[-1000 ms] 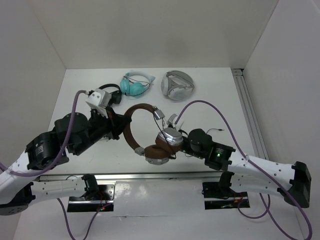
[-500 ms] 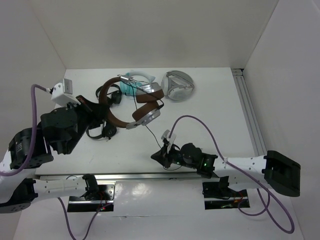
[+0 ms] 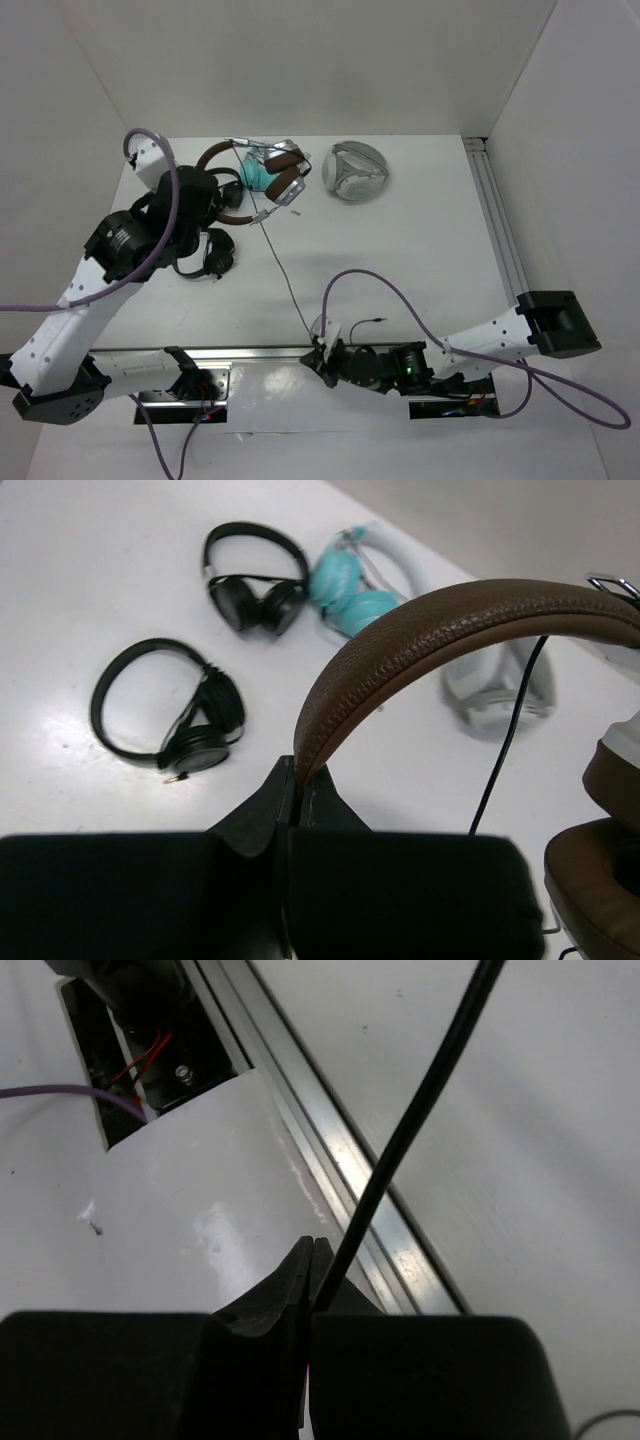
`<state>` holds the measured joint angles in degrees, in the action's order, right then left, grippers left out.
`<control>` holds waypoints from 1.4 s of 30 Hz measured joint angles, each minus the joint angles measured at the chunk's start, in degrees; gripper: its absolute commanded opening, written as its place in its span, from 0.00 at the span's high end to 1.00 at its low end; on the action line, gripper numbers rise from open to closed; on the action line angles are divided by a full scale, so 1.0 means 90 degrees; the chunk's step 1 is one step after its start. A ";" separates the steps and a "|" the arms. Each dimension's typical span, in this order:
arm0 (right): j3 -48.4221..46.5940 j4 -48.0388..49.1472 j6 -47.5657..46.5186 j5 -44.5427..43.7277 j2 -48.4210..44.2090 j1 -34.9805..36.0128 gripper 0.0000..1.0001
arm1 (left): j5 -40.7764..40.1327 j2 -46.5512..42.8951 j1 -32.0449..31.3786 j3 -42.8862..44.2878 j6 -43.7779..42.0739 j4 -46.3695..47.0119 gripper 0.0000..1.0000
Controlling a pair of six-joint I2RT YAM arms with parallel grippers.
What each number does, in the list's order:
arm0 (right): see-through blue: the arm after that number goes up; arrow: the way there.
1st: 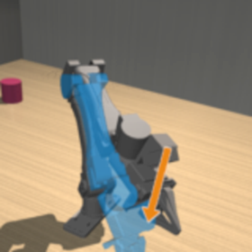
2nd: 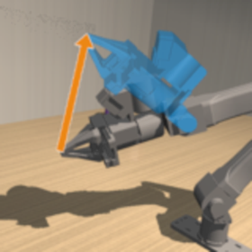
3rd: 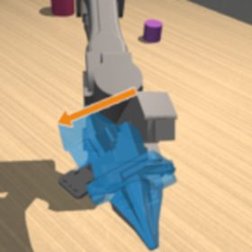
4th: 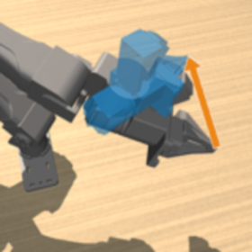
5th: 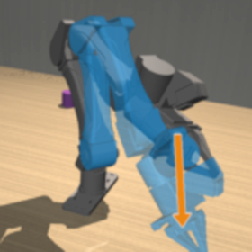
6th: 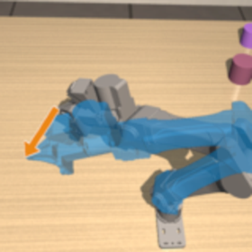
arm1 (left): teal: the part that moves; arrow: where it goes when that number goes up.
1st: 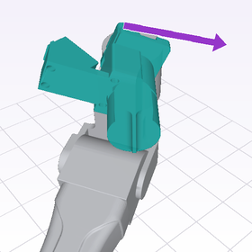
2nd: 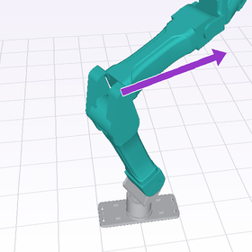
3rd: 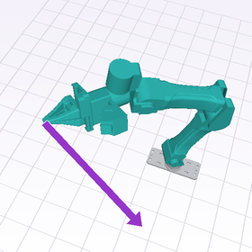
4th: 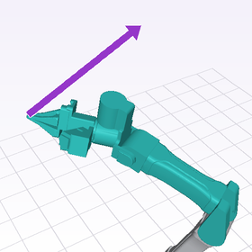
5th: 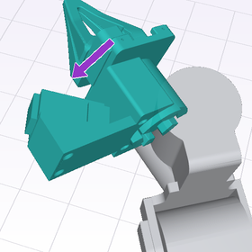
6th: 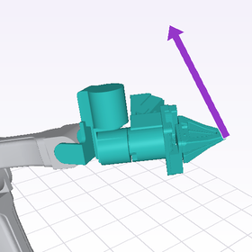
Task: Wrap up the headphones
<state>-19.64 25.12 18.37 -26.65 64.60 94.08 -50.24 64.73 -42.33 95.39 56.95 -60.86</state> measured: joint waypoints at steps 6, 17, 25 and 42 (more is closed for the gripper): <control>-0.1671 -0.1593 0.0138 -0.1270 0.0809 0.1219 1.00 | 0.0505 0.0423 0.0945 -0.0704 0.0005 -0.0010 1.00; -0.3755 -0.3682 -0.0471 -0.2234 0.1304 0.1673 1.00 | 0.0874 0.1090 0.1139 -0.1681 -0.0359 0.0053 1.00; -0.5000 -0.4646 -0.1535 -0.3349 0.1018 0.1428 1.00 | 0.1270 0.1287 0.0296 -0.2339 -0.1309 0.0090 1.00; -0.5115 -0.5714 -0.2567 -0.4430 -0.0595 0.0151 1.00 | 0.3279 -0.0716 -0.2208 -0.3490 -0.2897 0.0194 1.00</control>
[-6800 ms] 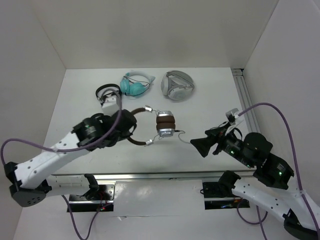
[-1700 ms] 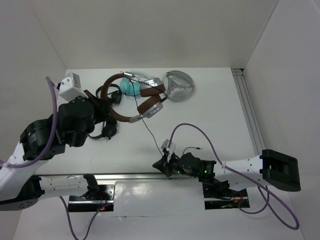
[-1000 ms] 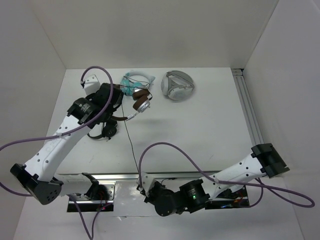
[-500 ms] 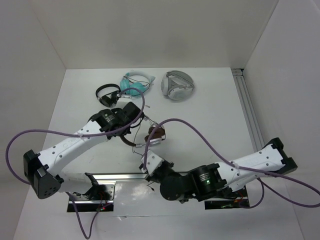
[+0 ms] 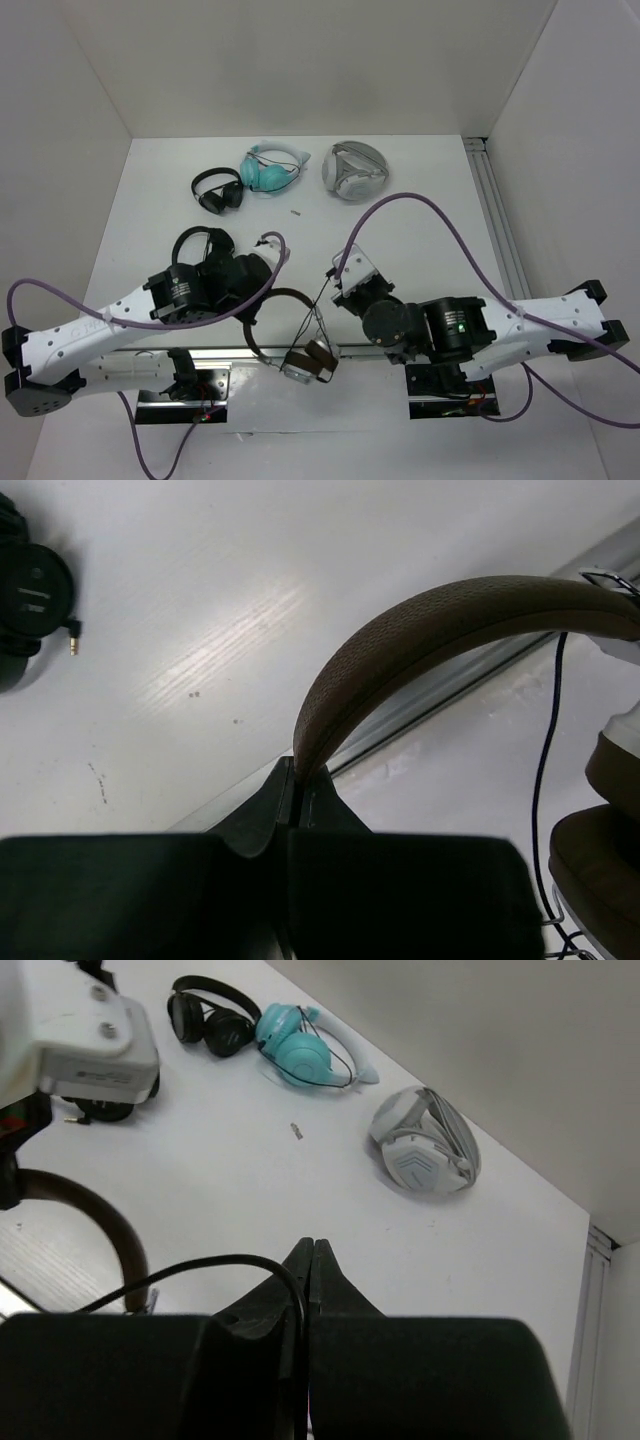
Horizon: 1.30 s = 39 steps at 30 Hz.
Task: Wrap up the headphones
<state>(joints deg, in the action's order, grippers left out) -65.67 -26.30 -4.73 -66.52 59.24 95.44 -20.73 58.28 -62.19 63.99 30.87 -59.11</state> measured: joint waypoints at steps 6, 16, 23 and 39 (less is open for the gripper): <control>-0.0335 -0.0117 -0.0075 0.0406 0.0024 -0.0231 1.00 | 0.0078 -0.0092 -0.0017 0.0058 -0.0029 -0.0151 1.00; -0.0085 0.0027 -0.0420 0.1044 0.0219 -0.1358 1.00 | 0.0692 -0.0051 -0.0049 0.0214 -0.0427 0.0117 1.00; 0.0393 0.0172 -0.0454 0.2392 -0.0231 -0.3050 1.00 | 0.1069 -0.0984 -0.0058 0.0461 -0.0636 0.0257 1.00; 0.2120 0.2560 0.0420 0.7181 0.0160 -0.4515 0.89 | 0.1149 -0.1110 -0.0063 0.1994 -0.0724 0.0515 1.00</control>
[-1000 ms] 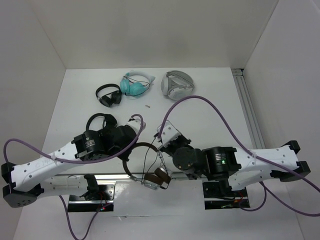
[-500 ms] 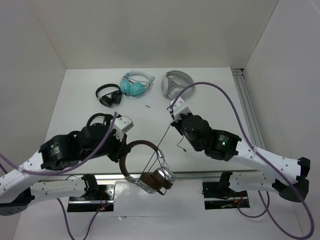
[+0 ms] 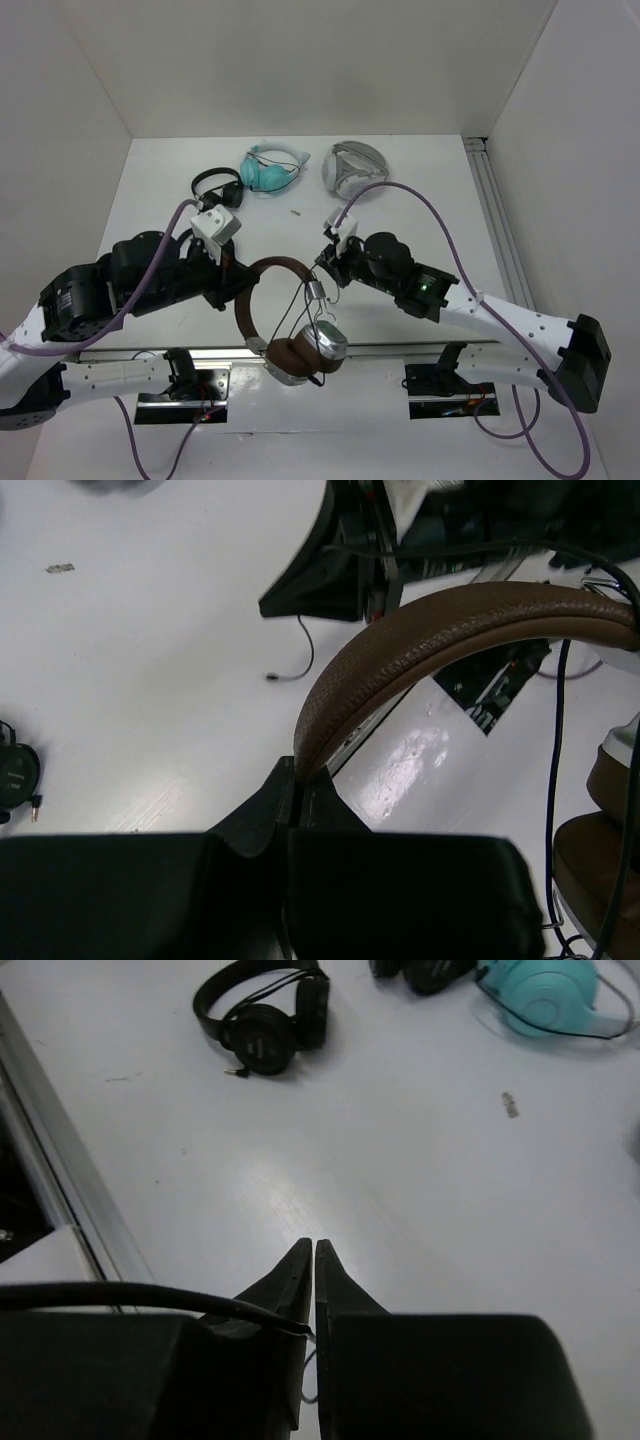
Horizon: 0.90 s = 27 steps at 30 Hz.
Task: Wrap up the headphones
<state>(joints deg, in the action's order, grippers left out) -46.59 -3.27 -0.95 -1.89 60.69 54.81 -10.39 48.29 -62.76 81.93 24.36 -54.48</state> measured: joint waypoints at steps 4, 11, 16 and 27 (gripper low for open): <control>0.0818 0.1156 0.0376 0.0464 0.0092 -0.0007 0.94 | -0.0476 0.0177 -0.0002 0.0272 0.0469 0.0075 1.00; 0.1345 0.2943 0.0964 0.1044 0.1088 -0.0262 0.96 | -0.1715 0.0325 0.0000 0.0355 0.1460 -0.0092 1.00; 0.1673 0.4053 0.1336 0.1367 0.1528 -0.0301 0.89 | -0.2222 0.0328 0.0000 0.0357 0.1928 -0.0236 1.00; 0.2186 0.5158 0.1872 0.1642 0.2856 -0.0304 0.88 | -0.2623 0.0374 -0.0002 0.0624 0.2523 0.0231 1.00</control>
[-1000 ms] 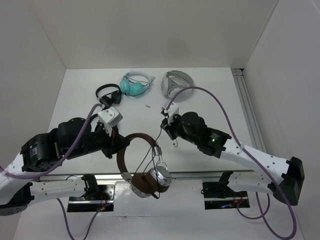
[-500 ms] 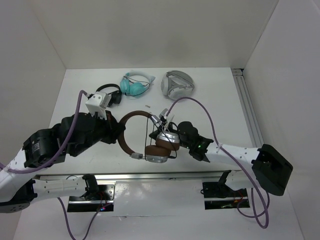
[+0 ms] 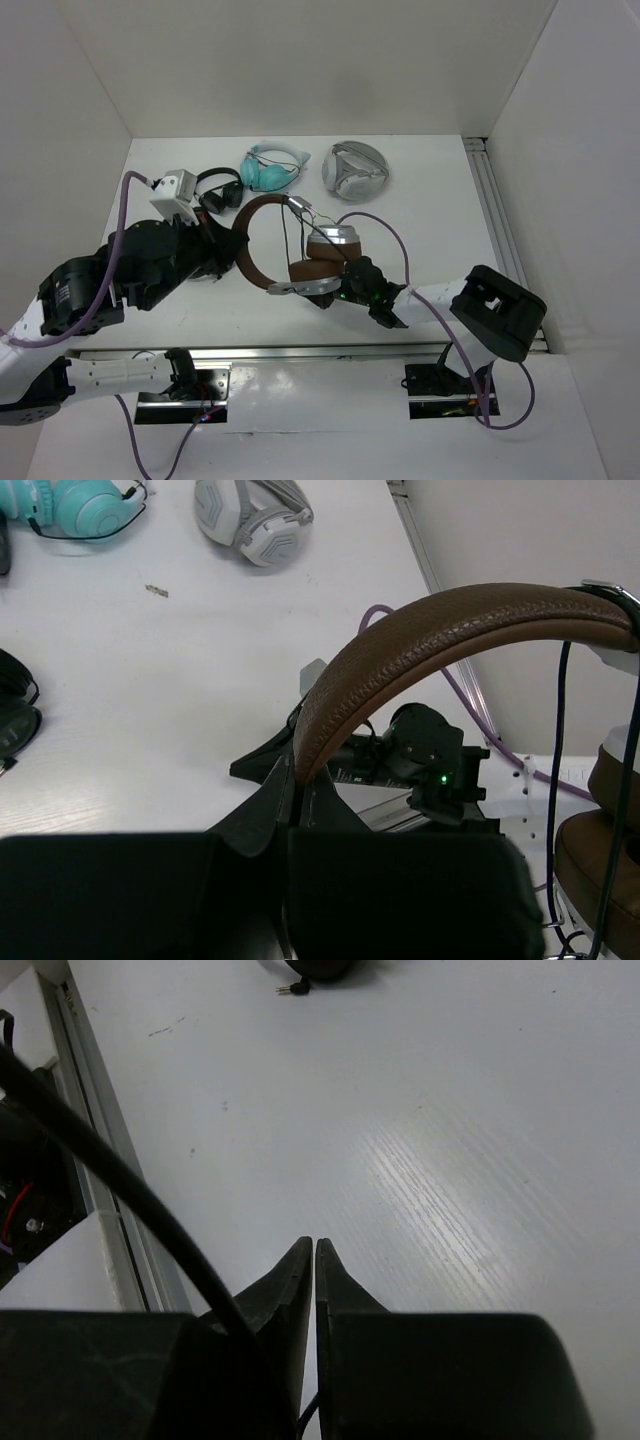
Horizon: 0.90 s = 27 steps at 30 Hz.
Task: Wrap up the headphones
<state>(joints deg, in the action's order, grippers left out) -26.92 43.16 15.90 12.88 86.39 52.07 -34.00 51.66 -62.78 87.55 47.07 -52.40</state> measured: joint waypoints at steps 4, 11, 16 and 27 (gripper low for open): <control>0.0070 0.0155 0.0083 -0.0049 0.0083 0.0032 1.00 | -0.0299 0.0085 0.0000 0.0131 0.0214 -0.0189 1.00; 0.0607 0.0117 0.0214 -0.1610 -0.0245 0.1086 1.00 | -0.1433 0.0107 0.0000 0.0279 0.1141 -0.0862 1.00; 0.0656 -0.0376 0.0342 -0.2868 -0.0767 0.2402 1.00 | -0.1960 0.0289 0.0240 0.0274 0.1727 -0.1263 1.00; -0.0865 -0.3254 0.0401 -0.5829 -0.1644 0.5486 1.00 | -0.1331 0.1328 0.2307 -0.0767 0.1207 -0.0879 1.00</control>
<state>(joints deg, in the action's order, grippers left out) -34.70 13.87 19.51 -39.57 71.59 101.45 -45.98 63.61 -42.02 80.64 57.93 -60.31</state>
